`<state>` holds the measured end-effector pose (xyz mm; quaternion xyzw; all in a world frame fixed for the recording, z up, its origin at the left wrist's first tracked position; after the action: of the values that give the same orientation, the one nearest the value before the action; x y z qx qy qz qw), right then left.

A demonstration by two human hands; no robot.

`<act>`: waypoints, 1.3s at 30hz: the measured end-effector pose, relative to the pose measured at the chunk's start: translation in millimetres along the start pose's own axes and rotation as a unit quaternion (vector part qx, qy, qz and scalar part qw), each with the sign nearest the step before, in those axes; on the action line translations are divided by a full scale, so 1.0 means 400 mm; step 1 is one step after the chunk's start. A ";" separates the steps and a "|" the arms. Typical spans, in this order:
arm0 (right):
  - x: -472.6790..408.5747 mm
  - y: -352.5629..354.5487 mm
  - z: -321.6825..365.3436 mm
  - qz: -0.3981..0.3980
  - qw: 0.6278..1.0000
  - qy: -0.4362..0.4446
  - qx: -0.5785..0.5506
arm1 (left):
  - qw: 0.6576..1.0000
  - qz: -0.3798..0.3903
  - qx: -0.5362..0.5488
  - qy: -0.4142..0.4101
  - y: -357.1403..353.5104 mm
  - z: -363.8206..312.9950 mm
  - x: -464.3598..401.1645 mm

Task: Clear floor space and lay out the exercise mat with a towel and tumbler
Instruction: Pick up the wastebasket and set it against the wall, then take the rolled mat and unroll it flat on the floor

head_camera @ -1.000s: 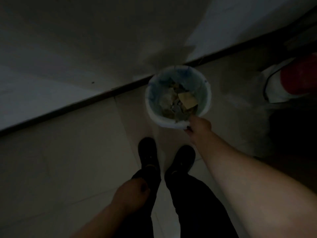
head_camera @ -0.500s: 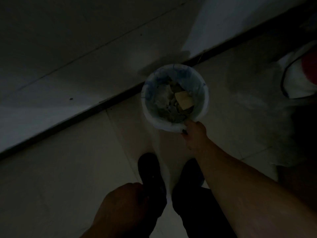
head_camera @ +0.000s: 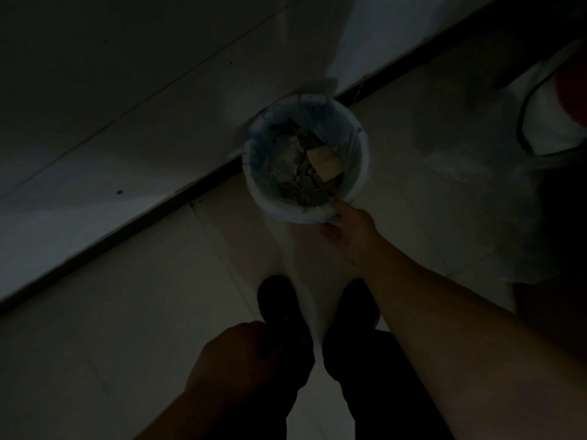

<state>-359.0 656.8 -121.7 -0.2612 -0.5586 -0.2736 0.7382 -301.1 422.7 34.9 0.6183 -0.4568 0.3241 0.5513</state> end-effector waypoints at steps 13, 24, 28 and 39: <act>0.767 0.098 0.028 -0.022 0.951 0.046 0.306 | 0.997 0.073 0.024 -0.002 0.276 -0.171 0.395; 1.293 0.382 0.097 -0.162 0.975 0.072 0.133 | 0.963 0.071 -0.241 -0.096 0.531 -0.426 0.649; 1.363 0.531 0.060 -0.164 0.970 0.055 0.171 | 0.947 0.044 -0.299 -0.108 0.566 -0.548 0.652; 1.427 0.849 0.003 -0.202 0.951 0.053 0.227 | 0.892 0.062 -0.409 -0.181 0.469 -0.958 0.720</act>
<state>5.4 836.1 403.7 0.0458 -0.6072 -0.2964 0.7358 -327.5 742.5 437.6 0.3564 -0.6783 0.0240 0.6421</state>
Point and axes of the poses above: each hand's wrist, its own x-axis away from the middle knuckle, its own y-axis out of the back of the hand, z = x × y, the point moved 3 cm from there along -x, towards the middle knuckle, and after that the axes turned 1 degree about x, right-handed, at the moved point
